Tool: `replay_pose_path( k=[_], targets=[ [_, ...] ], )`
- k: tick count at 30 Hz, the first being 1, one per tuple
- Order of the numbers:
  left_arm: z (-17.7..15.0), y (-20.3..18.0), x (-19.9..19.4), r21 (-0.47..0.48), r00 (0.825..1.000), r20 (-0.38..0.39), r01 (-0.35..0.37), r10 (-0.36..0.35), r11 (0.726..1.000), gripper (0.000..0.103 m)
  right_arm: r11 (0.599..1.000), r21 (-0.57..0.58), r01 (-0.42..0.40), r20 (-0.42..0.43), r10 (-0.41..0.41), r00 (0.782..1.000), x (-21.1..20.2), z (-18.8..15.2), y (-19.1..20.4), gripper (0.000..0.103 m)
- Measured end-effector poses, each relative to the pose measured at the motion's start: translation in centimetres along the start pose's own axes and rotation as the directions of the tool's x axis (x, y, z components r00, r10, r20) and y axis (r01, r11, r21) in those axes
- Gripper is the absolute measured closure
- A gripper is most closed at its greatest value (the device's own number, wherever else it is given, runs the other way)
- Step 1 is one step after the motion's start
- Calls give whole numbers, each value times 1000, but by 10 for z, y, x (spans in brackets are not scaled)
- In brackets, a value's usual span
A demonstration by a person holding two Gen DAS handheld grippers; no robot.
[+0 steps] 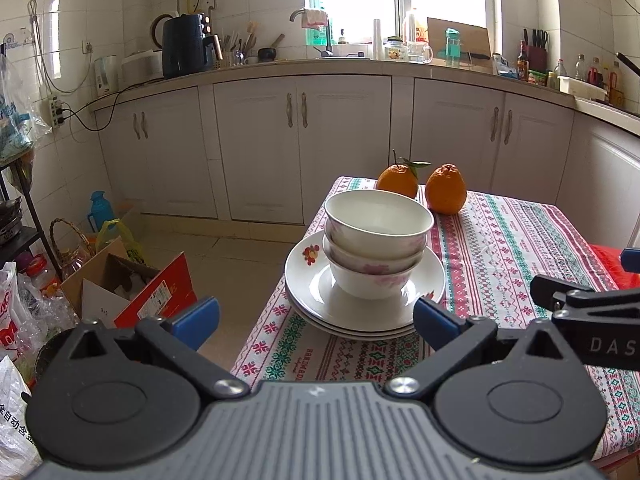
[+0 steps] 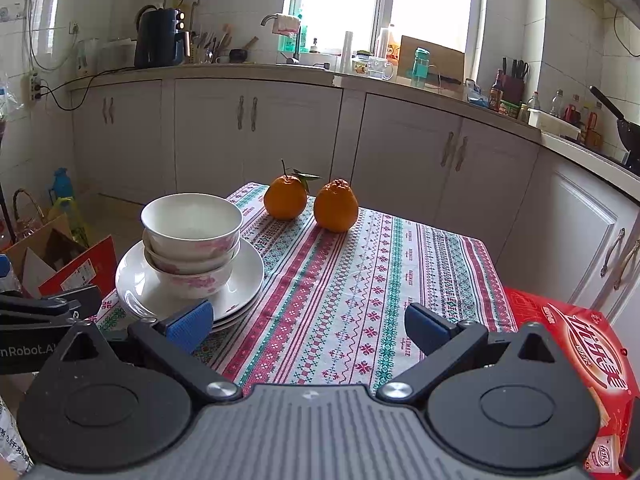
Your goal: Organize plates and bowls
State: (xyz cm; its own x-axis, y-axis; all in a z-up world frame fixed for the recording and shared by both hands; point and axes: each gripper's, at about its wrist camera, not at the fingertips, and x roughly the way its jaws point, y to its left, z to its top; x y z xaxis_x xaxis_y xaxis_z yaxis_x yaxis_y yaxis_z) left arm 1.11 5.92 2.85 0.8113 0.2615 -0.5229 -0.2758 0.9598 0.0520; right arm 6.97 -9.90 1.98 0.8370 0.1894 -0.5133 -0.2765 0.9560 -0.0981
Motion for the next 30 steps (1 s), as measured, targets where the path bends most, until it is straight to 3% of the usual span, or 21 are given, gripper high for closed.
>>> replay_pose_path(
  k=[30],
  targets=[
    [3, -4, 0, 2, 1000, 1, -18, 18, 1000, 1, 1000, 5, -10, 8, 10, 1000, -2, 0, -1, 0]
  ],
)
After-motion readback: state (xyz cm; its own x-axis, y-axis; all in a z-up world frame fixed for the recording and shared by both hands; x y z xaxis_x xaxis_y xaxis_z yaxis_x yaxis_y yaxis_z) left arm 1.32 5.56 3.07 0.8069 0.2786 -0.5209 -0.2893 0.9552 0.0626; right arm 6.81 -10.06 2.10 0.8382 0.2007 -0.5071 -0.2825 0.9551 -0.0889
